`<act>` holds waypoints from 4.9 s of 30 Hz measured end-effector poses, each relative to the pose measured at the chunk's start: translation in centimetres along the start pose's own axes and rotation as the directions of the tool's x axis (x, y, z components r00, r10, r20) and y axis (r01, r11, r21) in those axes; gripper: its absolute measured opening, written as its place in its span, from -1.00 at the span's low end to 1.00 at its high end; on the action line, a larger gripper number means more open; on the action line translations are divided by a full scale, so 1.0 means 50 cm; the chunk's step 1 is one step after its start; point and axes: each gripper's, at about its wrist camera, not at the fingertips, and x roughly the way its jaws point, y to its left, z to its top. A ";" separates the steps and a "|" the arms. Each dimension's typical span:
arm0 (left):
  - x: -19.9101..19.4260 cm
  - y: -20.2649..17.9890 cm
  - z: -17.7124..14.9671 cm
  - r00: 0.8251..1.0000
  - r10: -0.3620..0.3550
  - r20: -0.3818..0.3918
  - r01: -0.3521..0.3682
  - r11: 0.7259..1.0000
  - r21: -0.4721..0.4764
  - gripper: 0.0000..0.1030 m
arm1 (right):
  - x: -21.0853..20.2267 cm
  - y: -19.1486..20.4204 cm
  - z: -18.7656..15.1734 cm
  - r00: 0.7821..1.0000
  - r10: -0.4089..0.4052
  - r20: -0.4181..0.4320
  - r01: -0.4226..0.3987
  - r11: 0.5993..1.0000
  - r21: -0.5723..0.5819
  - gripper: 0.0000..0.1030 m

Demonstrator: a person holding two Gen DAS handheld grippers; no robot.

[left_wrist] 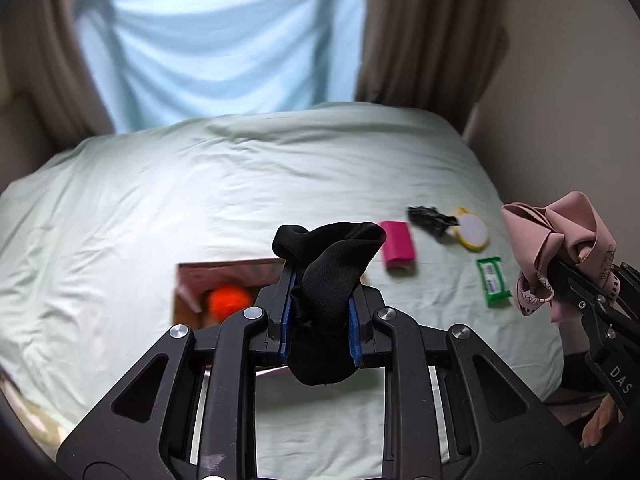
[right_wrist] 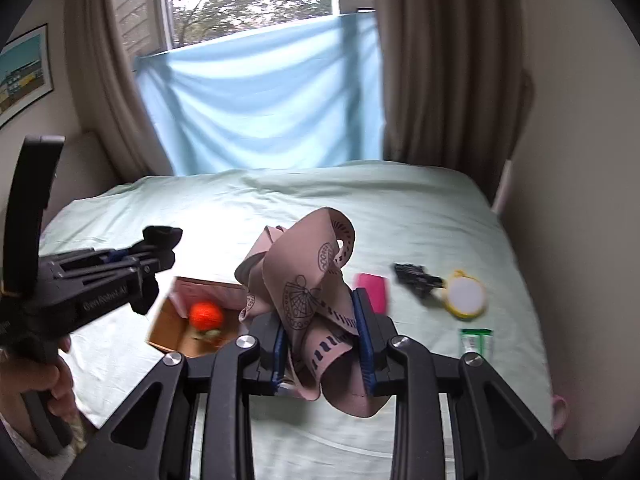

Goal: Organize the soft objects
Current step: 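Carry scrunchie and pink fabric over the box and open both tools, then lift both tools away from the box toward the pink pouch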

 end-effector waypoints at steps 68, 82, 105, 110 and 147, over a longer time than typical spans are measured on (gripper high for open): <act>0.415 0.337 -0.146 0.893 0.058 -0.447 -0.120 0.986 -0.112 0.99 | 0.627 0.151 -0.020 0.777 0.254 -0.575 -0.108 0.955 0.276 1.00; 0.218 0.353 -0.097 0.944 0.088 -0.318 -0.127 0.986 -0.104 0.99 | 0.395 0.191 0.056 0.891 0.187 -0.414 -0.121 0.976 0.180 1.00; -0.179 0.186 0.010 0.999 0.040 0.012 -0.039 0.997 -0.065 0.99 | -0.087 0.072 0.095 0.996 -0.075 -0.042 0.081 0.985 0.155 1.00; -0.207 0.132 0.016 0.998 0.044 0.048 -0.042 0.998 -0.049 0.99 | -0.130 0.018 0.074 0.990 -0.141 -0.007 0.140 0.975 0.175 1.00; 0.406 -0.343 0.128 0.988 0.001 -0.152 0.012 0.997 0.082 0.99 | 0.249 -0.494 -0.069 0.946 -0.218 -0.242 0.266 0.946 0.186 1.00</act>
